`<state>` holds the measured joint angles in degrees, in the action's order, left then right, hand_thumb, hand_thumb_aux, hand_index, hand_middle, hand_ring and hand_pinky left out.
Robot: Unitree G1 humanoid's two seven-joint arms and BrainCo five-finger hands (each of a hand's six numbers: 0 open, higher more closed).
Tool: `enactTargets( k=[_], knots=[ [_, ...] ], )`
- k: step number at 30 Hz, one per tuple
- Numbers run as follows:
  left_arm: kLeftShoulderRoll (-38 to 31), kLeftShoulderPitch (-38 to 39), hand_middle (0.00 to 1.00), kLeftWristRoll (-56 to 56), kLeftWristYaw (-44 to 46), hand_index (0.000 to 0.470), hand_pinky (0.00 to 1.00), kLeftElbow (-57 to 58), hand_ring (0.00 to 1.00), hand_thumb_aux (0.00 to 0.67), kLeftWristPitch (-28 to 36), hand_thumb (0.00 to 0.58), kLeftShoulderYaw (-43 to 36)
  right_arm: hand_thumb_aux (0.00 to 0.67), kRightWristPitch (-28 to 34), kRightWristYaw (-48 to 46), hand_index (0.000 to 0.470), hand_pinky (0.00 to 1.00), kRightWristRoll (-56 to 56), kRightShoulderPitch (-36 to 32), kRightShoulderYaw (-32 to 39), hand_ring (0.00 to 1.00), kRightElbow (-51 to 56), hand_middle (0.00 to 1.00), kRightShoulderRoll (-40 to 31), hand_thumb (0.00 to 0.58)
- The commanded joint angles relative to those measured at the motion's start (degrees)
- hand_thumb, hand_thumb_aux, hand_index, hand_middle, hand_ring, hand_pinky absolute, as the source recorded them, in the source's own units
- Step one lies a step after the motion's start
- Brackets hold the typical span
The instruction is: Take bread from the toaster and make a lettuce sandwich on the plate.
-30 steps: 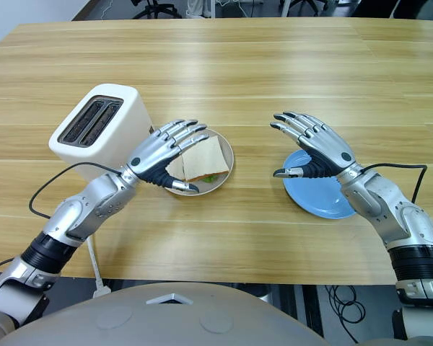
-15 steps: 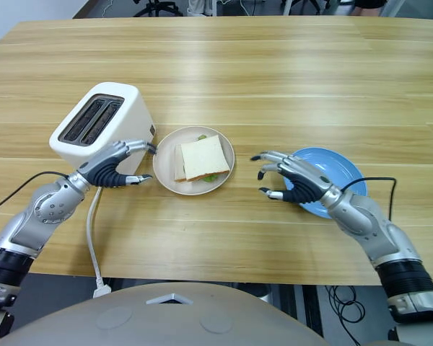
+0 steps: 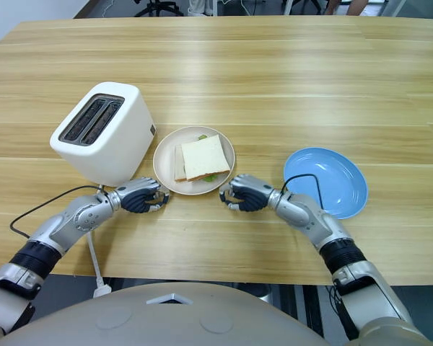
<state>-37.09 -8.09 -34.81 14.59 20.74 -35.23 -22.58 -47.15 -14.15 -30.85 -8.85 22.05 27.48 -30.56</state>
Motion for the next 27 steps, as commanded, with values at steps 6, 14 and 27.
enactTargets(
  k=[6, 14, 27],
  knots=[
    [5.4, -7.7, 1.00, -7.1, -7.9, 0.460, 1.00, 17.0, 1.00, 0.670, 1.0, 0.580, -5.3, 0.670, -0.6, 3.5, 0.460, 1.00, -2.7, -2.8, 2.9, 1.00, 8.2, 1.00, 3.2, 0.580],
    [8.3, -11.7, 0.87, -6.6, -15.5, 0.460, 0.87, 21.8, 0.87, 0.670, -3.3, 0.580, -5.9, 0.638, 0.1, 15.3, 0.438, 0.55, -5.5, -6.5, 0.5, 0.55, 12.4, 0.55, 2.9, 0.579],
    [3.0, -1.4, 0.00, 16.5, -8.1, 0.000, 0.00, -3.0, 0.00, 0.000, -12.4, 0.000, 6.0, 0.000, -9.4, 13.7, 0.000, 0.00, 28.6, 0.3, -17.5, 0.00, -4.0, 0.00, -2.5, 0.000]
  ],
)
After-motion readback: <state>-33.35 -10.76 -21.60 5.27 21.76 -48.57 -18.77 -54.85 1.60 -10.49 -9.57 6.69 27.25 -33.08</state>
